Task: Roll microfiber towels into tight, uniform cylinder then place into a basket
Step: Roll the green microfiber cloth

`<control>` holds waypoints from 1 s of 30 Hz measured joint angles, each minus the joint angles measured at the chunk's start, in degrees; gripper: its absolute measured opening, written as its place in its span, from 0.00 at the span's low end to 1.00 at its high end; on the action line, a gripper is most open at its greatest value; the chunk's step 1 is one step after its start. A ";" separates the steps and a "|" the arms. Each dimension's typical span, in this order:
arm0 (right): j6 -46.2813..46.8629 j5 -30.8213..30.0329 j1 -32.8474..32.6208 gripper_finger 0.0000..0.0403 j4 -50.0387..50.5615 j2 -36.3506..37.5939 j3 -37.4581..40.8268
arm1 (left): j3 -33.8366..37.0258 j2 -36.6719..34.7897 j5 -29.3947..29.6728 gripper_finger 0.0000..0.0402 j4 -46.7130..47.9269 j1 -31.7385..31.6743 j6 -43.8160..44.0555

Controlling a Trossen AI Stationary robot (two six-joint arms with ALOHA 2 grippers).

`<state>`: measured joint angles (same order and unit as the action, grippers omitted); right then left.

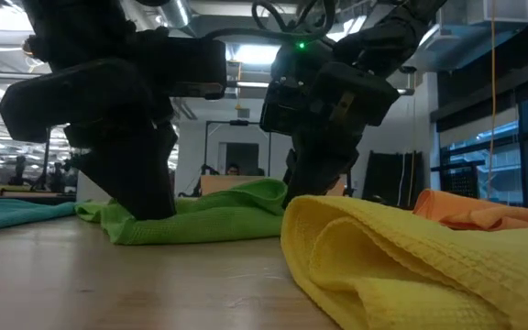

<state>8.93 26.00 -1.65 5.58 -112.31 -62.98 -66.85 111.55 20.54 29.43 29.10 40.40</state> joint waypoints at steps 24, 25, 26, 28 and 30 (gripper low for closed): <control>-3.47 -3.50 0.81 0.26 -5.70 0.00 -0.02 | 0.15 0.15 -1.90 0.16 1.19 0.46 5.68; -3.76 -3.50 0.92 0.26 -5.70 0.07 0.00 | 0.15 0.15 -1.94 0.16 1.35 0.52 6.14; -4.76 -3.54 0.92 0.26 -5.37 0.38 0.00 | 0.15 0.15 -2.00 0.16 1.43 0.58 6.57; -6.37 -3.64 0.92 0.26 -5.38 1.34 0.00 | 0.15 0.15 -2.01 0.16 1.54 0.61 7.43; -8.27 -4.00 0.89 0.26 -4.99 3.06 -0.01 | 0.15 0.15 -1.96 0.16 1.66 0.70 7.83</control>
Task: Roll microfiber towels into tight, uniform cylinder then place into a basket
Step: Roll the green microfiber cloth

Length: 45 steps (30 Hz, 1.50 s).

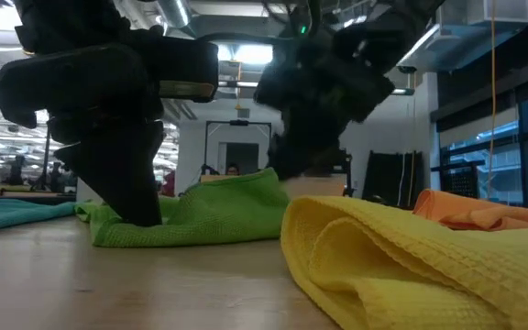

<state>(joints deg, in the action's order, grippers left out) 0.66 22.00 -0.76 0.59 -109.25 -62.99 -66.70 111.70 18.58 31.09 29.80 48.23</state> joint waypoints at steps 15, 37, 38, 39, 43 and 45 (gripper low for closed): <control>-14.23 -4.35 -9.38 0.26 1.63 3.62 1.89 | 0.02 0.00 -0.12 0.16 1.10 -0.24 1.26; -19.11 -12.11 -8.20 0.26 -8.19 -2.36 2.26 | 0.13 0.00 0.81 0.16 0.82 0.68 2.75; -19.15 -12.09 -8.10 0.26 -8.05 -2.75 2.28 | 0.13 0.00 0.80 0.16 0.81 0.68 2.75; -19.17 -12.09 -8.02 0.26 -8.10 -3.27 2.28 | 0.13 0.00 0.80 0.16 0.81 0.70 2.74; -19.42 -12.64 -7.73 0.26 -8.45 -5.54 2.28 | 0.13 0.00 0.80 0.16 0.81 0.68 2.71; -19.42 -14.41 -7.63 0.26 -9.20 -5.90 2.28 | 0.12 0.00 0.76 0.16 0.81 0.68 2.71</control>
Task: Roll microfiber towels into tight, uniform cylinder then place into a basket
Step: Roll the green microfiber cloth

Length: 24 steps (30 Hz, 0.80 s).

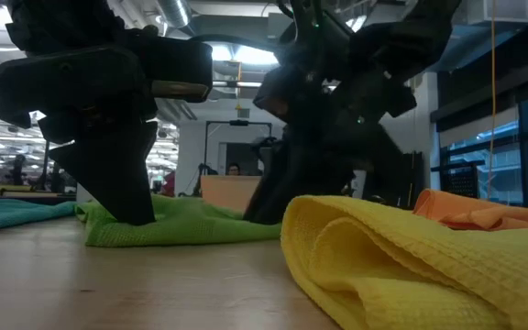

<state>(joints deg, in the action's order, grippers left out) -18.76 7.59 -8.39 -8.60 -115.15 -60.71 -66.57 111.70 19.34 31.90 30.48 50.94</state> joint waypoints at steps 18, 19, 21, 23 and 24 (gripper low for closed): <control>0.90 -1.55 0.79 0.26 0.38 -0.17 -0.09 | 0.25 -6.60 -0.86 0.16 6.64 3.31 -0.48; 1.30 -1.56 0.79 0.26 0.40 -0.17 -0.09 | 0.21 -6.88 -0.21 0.16 6.58 3.47 -0.50; 2.05 -1.54 0.88 0.26 0.42 -0.17 -0.09 | 0.21 -7.43 0.60 0.16 6.53 3.84 -1.45; 2.16 -1.52 0.99 0.26 0.44 -0.17 -0.09 | 0.18 -8.02 1.27 0.16 6.10 4.22 -1.63; 2.18 -1.52 1.05 0.26 0.46 -0.17 -0.07 | 0.18 -8.44 1.83 0.16 6.15 4.45 -1.71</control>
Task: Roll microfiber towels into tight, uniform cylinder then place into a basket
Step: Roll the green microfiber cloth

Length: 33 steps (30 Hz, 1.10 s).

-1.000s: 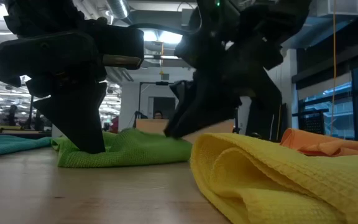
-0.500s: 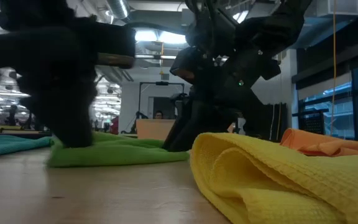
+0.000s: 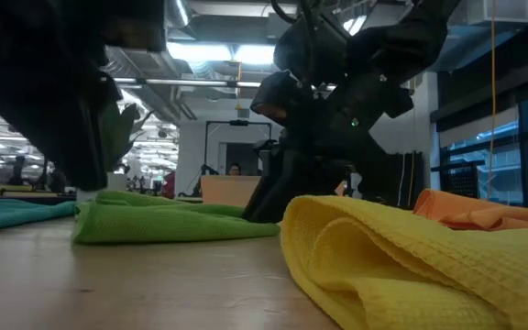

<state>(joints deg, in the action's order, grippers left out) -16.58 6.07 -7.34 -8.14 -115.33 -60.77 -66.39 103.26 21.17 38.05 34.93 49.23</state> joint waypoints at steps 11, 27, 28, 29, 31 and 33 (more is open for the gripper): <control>0.02 0.04 0.22 0.26 0.07 0.00 0.00 | -0.15 -0.08 5.11 0.16 -9.16 3.57 -11.46; 0.02 0.07 0.22 0.26 0.15 0.00 0.04 | -0.20 4.58 9.13 0.16 -8.99 2.55 -15.13; 0.02 0.09 0.22 0.26 0.15 0.00 0.04 | -0.21 4.79 9.19 0.16 -9.02 2.51 -15.07; 0.02 0.09 0.22 0.26 0.15 0.00 0.04 | -0.22 5.05 9.24 0.16 -9.06 2.47 -15.05; 0.02 0.09 0.22 0.26 0.15 0.00 0.04 | -0.22 5.84 9.28 0.16 -8.56 2.42 -14.99; 0.04 0.13 0.22 0.26 0.19 0.00 0.04 | -0.24 7.23 8.89 0.16 -8.71 2.10 -14.86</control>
<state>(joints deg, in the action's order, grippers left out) -16.53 6.20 -7.11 -7.96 -115.33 -60.73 -66.63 110.49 30.06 29.34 37.02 34.37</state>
